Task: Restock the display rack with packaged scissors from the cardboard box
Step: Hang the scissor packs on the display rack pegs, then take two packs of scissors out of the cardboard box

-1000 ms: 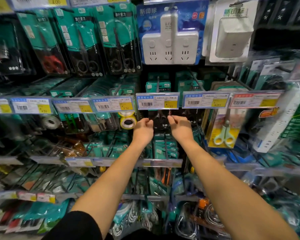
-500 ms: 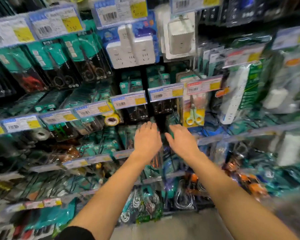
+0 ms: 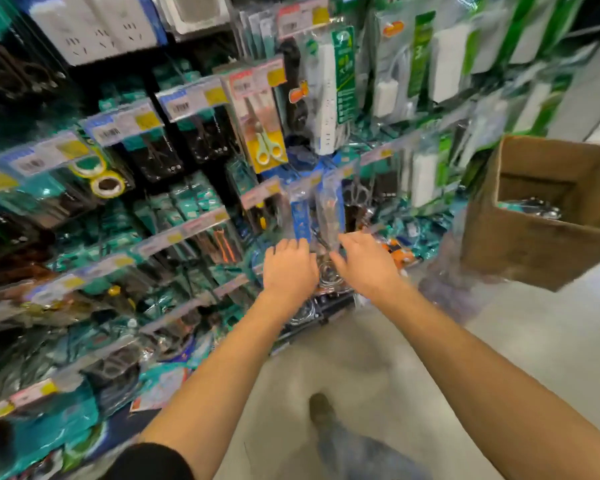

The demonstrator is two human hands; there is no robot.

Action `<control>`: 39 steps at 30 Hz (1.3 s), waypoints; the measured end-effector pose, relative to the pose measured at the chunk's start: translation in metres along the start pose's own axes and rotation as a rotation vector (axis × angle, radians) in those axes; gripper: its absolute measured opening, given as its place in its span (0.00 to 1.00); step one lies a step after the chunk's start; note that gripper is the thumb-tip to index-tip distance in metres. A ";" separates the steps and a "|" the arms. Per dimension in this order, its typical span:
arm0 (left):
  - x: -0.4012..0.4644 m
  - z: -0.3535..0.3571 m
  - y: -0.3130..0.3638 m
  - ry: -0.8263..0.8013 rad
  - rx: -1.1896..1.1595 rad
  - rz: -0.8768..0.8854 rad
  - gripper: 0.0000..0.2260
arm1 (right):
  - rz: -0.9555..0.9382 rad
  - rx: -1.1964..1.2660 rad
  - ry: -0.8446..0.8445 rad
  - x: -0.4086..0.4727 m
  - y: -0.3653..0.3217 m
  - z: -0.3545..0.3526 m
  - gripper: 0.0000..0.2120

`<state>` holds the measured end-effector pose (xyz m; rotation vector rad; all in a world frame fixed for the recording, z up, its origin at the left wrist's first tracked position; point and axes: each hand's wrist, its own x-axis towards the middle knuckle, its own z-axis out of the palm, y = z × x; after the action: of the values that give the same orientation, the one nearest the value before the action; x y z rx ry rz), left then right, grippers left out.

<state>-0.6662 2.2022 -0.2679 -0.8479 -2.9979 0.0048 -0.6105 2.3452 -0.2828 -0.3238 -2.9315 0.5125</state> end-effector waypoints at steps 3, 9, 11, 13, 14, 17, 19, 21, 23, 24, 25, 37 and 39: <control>-0.024 0.010 0.042 -0.054 -0.009 0.068 0.15 | 0.062 -0.032 -0.030 -0.050 0.028 -0.004 0.19; -0.060 0.010 0.123 -0.082 -0.048 0.202 0.15 | 0.235 -0.051 0.005 -0.124 0.088 -0.025 0.18; -0.064 0.008 0.145 -0.066 -0.038 0.247 0.16 | 0.265 -0.058 0.005 -0.138 0.106 -0.033 0.19; -0.064 0.004 0.166 -0.059 -0.030 0.284 0.16 | 0.290 -0.050 0.007 -0.149 0.124 -0.041 0.20; -0.063 0.003 0.180 -0.054 -0.024 0.308 0.16 | 0.311 -0.031 0.018 -0.155 0.135 -0.046 0.20; -0.054 -0.003 0.224 -0.037 -0.015 0.357 0.17 | 0.359 -0.013 0.102 -0.171 0.170 -0.063 0.19; -0.045 -0.006 0.257 -0.038 -0.015 0.370 0.18 | 0.380 -0.034 0.139 -0.179 0.195 -0.078 0.18; -0.038 -0.009 0.291 -0.035 -0.001 0.393 0.18 | 0.406 -0.076 0.145 -0.182 0.219 -0.094 0.17; -0.029 -0.013 0.324 -0.037 0.012 0.413 0.17 | 0.425 -0.099 0.142 -0.182 0.244 -0.111 0.18; -0.024 -0.014 0.340 -0.027 0.018 0.419 0.17 | 0.425 -0.114 0.144 -0.180 0.258 -0.120 0.18; -0.018 -0.015 0.355 -0.016 0.023 0.421 0.17 | 0.418 -0.132 0.145 -0.179 0.272 -0.128 0.17; 0.060 -0.022 0.475 0.020 0.031 0.213 0.16 | 0.227 -0.218 0.150 -0.126 0.415 -0.187 0.19; 0.075 -0.020 0.481 0.018 0.060 0.195 0.15 | 0.190 -0.226 0.144 -0.107 0.429 -0.190 0.20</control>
<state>-0.4782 2.6510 -0.2507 -1.1226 -2.8691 0.0898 -0.3929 2.7744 -0.2676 -0.6426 -2.8353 0.1691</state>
